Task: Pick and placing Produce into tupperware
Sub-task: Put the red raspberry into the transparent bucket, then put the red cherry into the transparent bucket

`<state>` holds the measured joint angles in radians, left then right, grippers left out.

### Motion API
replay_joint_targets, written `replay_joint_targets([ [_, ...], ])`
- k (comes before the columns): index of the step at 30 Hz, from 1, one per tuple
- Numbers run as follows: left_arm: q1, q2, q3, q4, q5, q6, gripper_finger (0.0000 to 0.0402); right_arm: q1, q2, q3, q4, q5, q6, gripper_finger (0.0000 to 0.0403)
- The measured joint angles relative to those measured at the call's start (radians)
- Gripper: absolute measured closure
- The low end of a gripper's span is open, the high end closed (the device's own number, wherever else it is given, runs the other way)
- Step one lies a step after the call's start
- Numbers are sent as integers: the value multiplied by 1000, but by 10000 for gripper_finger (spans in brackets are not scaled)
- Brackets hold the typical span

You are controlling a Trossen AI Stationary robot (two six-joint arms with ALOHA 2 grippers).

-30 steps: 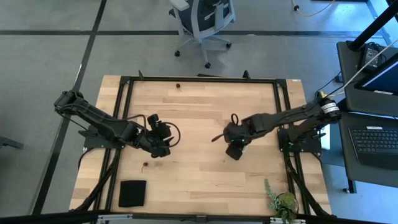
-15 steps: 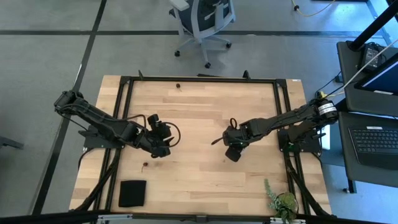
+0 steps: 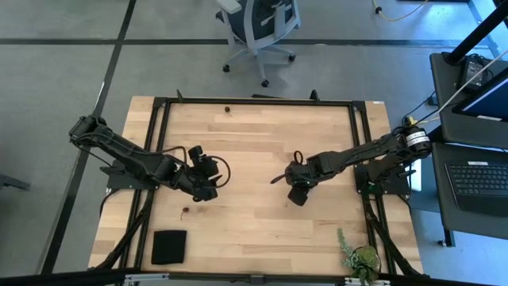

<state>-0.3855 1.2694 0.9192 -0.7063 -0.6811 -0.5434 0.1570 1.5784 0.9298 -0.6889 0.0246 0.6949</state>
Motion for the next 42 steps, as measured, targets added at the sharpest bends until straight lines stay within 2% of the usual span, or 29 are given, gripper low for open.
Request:
replay_joint_targets([
  [5,0,0,0,0,0,0,178,0,0,0,7,0,0,234],
  [14,0,0,0,0,2,-2,178,-10,0,20,-35,-9,4,181],
  [19,0,-8,0,3,110,-3,178,-11,0,144,-221,-10,5,171],
  [23,-6,-8,0,-8,197,12,178,-11,-2,254,-303,2,-27,172],
  [25,-9,-7,0,-19,239,33,178,-10,-2,299,-292,56,-83,174],
  [27,-8,-7,0,-30,286,33,178,-10,-2,326,-240,155,-155,174],
  [30,-12,-7,0,-86,380,-62,178,-11,-2,338,-105,301,-293,175],
  [32,-23,1,-1,-134,414,-171,178,-14,-2,339,0,343,-387,175],
  [38,-79,2,-66,-290,499,-588,178,-39,-2,339,188,282,-569,175],
  [42,-135,2,-137,-251,563,-716,179,-70,-2,339,205,245,-580,175],
])
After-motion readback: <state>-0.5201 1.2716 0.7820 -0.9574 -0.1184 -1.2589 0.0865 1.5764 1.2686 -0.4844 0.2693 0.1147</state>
